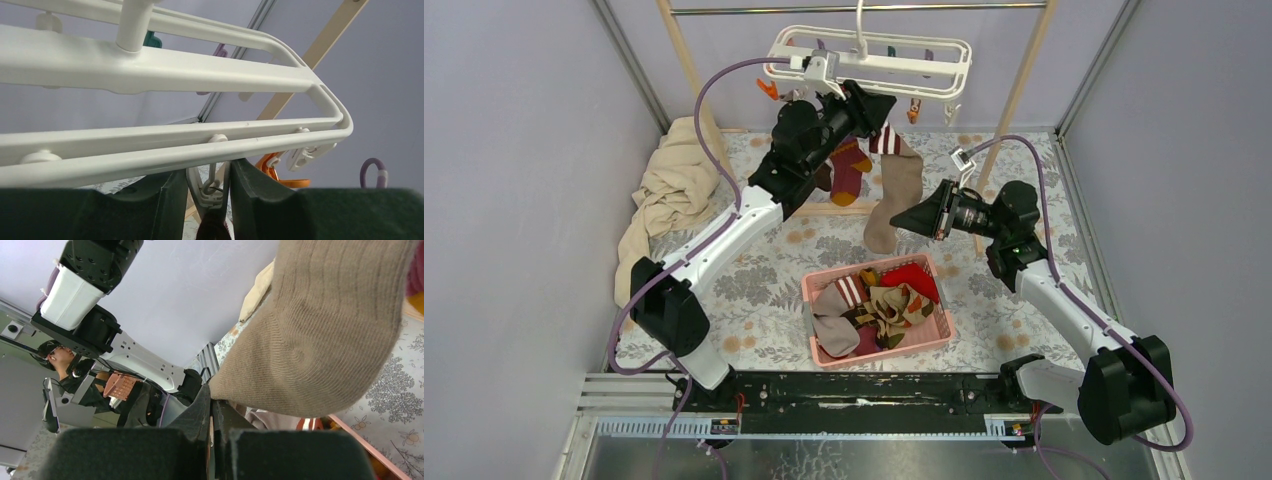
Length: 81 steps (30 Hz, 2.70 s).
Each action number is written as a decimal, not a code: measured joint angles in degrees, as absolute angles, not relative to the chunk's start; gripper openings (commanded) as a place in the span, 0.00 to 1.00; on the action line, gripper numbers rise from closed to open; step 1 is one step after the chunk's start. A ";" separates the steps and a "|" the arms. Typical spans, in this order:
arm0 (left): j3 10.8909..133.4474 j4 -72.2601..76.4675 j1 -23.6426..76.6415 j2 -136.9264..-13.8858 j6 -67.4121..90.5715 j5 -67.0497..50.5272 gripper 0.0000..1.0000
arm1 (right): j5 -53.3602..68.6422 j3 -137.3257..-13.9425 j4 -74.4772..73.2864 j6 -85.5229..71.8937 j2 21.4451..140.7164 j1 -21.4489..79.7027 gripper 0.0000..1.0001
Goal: Remove the socks clipped to the hanger
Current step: Remove the sock from the hanger, then place the sock in the bin.
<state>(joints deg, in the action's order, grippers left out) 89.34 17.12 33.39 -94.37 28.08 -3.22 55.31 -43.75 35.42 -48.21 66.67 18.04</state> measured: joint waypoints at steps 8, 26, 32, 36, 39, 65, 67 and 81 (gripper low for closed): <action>91.77 14.59 33.39 -94.74 27.11 -3.29 0.15 | 55.68 -42.46 35.38 -48.18 66.67 18.04 0.00; 92.12 13.10 33.32 -94.76 26.33 -3.40 0.25 | 56.58 -34.68 22.28 -42.13 53.58 18.04 0.00; 90.39 13.19 33.32 -93.51 26.33 -3.77 0.63 | 56.58 -34.59 20.45 -41.41 53.56 18.46 0.00; 87.77 12.82 33.32 -91.13 26.20 -4.97 0.79 | 56.51 -34.72 19.44 -40.73 53.56 19.79 0.00; 86.54 12.08 33.30 -89.27 26.30 -6.33 0.87 | 56.16 -36.38 16.47 -38.37 54.24 22.70 0.00; 68.12 2.00 35.22 -63.86 26.85 -11.18 0.99 | 27.53 -28.95 4.54 -23.90 67.79 34.87 0.21; 66.89 1.06 35.33 -61.73 26.89 -11.18 0.99 | 25.87 -29.02 3.40 -23.46 66.89 34.89 0.31; 54.68 -8.25 35.33 -45.52 27.38 -8.01 0.99 | 21.87 -40.27 -10.15 -19.75 57.23 35.07 0.63</action>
